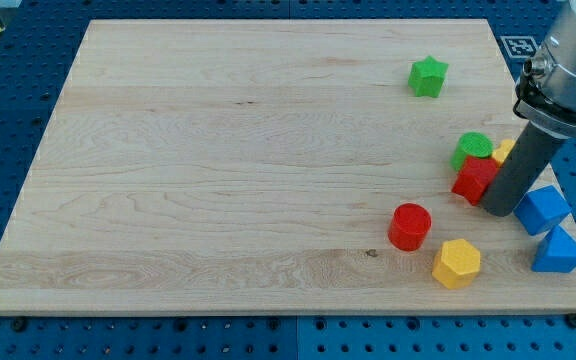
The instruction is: Move the red star and green circle close to the green star
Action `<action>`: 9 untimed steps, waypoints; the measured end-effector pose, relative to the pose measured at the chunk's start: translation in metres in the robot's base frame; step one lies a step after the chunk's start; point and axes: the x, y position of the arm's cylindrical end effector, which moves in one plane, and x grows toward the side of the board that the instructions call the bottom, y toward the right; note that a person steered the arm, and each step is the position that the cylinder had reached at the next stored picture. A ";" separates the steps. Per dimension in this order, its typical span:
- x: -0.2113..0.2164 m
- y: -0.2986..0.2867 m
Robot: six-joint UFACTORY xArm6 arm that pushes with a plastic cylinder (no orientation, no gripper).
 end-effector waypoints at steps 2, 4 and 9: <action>-0.017 -0.003; -0.028 -0.003; -0.071 -0.033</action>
